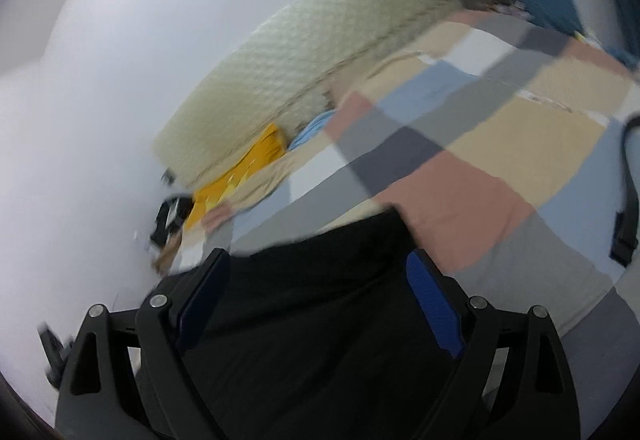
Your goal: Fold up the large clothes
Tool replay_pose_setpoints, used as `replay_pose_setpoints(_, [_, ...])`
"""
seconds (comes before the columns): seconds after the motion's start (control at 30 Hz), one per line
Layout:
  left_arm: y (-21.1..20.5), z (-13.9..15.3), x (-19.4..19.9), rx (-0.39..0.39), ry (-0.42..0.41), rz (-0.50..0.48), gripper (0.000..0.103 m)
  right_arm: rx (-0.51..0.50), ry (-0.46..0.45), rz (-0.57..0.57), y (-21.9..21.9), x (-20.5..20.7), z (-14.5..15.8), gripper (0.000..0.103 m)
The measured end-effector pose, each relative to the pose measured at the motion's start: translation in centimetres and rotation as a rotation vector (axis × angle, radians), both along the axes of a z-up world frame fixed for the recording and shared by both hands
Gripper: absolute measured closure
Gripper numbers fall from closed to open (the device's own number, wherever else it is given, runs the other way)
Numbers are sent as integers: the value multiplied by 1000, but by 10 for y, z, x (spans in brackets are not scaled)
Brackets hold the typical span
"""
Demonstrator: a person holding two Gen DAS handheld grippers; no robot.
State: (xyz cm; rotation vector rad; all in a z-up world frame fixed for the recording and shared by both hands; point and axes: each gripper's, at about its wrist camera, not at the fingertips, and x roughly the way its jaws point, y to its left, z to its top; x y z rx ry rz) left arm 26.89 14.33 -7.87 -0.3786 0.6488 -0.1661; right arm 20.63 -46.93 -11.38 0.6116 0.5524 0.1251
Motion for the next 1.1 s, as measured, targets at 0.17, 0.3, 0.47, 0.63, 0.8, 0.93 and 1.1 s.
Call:
replay_pose_setpoints(0.17, [-100, -2, -1, 214, -51, -207, 30, -143, -1, 168, 75, 7, 1, 19])
replay_pose_setpoints(0.3, [-157, -21, 14, 308, -35, -250, 30, -241, 41, 261, 132, 30, -18, 34])
replay_pose_setpoints(0.47, [-193, -42, 22, 414, -50, -259, 30, -332, 45, 255, 155, 47, -35, 34])
replay_pose_setpoints(0.63, [-206, -48, 43, 447, -49, -236, 30, -369, 33, 216, 158, 66, -35, 34])
replay_pose_setpoints(0.8, [-205, -62, 75, 455, 8, -223, 30, -416, 39, 228, 171, 97, -43, 34])
replay_pose_setpoints(0.93, [-201, -75, 93, 425, 56, -221, 29, -438, 78, 245, 179, 121, -55, 34])
replay_pose_setpoints(1.1, [-195, -96, 102, 380, 90, -235, 27, -429, 113, 264, 184, 134, -75, 34])
